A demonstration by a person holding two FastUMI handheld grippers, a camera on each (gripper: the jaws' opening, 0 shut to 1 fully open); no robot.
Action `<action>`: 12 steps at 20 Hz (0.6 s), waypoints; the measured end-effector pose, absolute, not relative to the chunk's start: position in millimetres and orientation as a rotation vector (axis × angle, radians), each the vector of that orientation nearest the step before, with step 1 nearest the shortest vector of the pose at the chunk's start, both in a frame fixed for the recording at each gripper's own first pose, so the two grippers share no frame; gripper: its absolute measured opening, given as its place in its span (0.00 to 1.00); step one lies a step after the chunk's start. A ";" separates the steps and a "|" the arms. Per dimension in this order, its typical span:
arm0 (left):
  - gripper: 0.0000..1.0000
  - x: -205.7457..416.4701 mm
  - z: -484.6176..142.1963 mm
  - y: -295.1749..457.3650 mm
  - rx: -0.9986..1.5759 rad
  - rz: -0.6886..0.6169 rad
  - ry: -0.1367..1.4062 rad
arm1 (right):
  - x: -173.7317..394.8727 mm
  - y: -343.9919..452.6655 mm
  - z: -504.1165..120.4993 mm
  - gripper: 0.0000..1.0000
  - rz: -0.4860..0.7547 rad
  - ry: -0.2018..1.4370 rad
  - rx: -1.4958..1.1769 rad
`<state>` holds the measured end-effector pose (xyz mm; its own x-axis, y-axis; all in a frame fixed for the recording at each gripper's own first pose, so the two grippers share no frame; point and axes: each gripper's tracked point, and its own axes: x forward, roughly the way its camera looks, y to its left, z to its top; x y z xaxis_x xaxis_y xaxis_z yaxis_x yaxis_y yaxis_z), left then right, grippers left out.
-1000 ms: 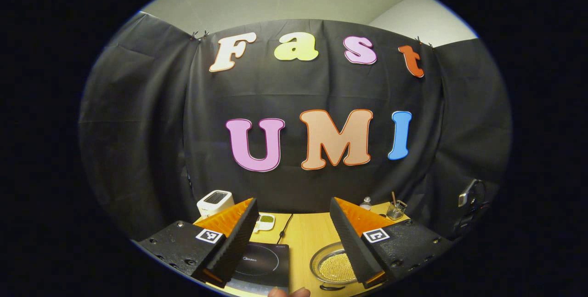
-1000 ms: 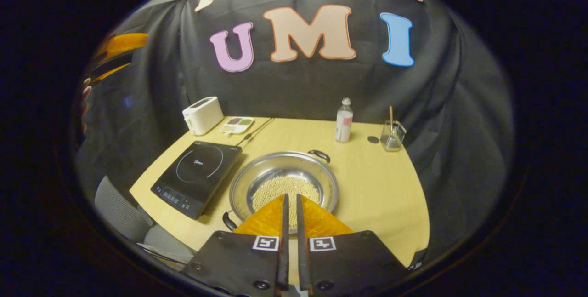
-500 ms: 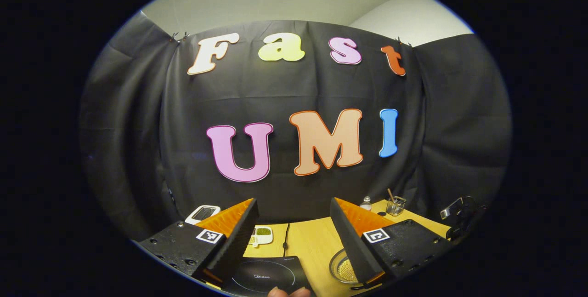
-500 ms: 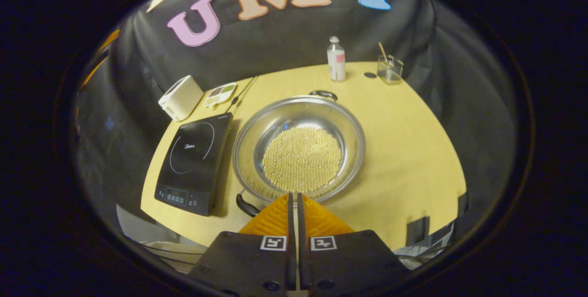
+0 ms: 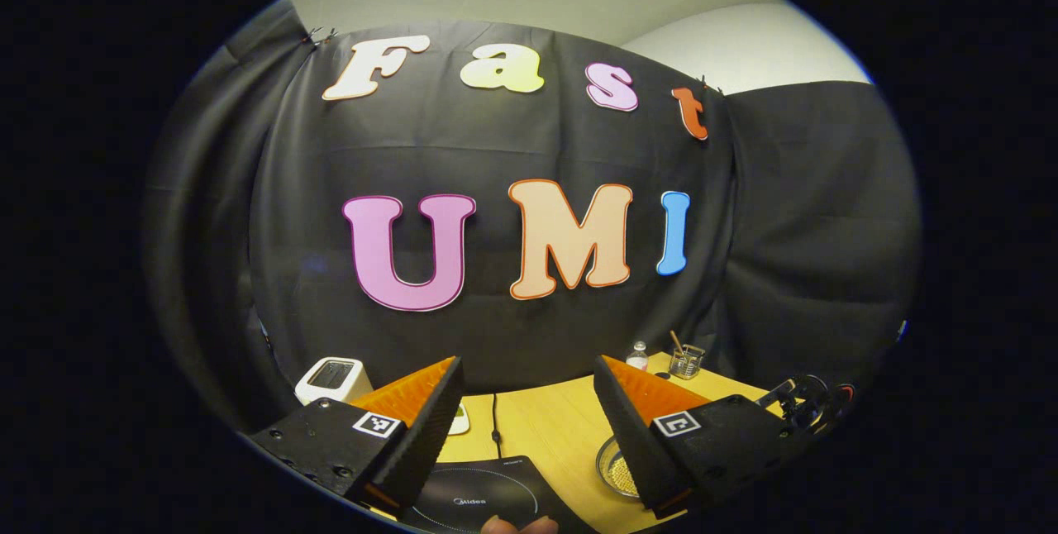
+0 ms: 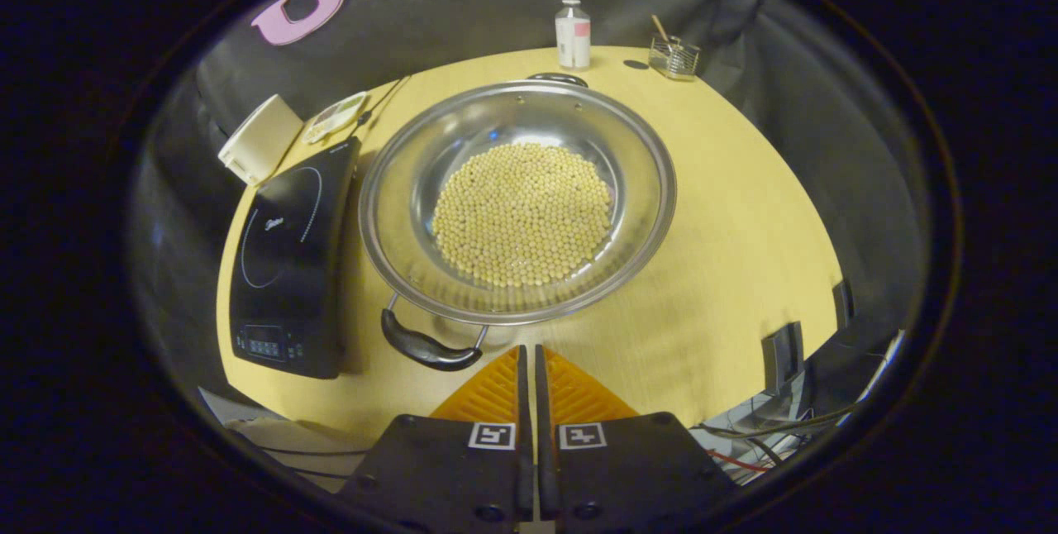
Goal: First push the handle of the pot to place it horizontally, then grasp the pot with both hands and set it on the induction cooktop.
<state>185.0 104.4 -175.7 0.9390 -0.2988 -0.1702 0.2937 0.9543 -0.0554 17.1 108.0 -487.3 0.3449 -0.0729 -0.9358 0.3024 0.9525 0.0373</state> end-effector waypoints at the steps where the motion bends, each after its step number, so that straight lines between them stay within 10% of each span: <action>1: 0.93 184.6 -179.4 107.3 -0.032 -0.302 0.187 | 16.1 111.7 -489.6 0.05 -0.245 1.209 0.222; 12: 0.96 191.0 -197.6 137.2 -0.038 -0.274 0.212 | 28.3 142.2 -500.4 0.05 -0.195 1.258 0.185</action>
<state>191.0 137.2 -197.6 0.9405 -0.2730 -0.2024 0.2650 0.9620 -0.0662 28.3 142.2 -500.4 0.2952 -0.0444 -0.9544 0.2465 0.9686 0.0312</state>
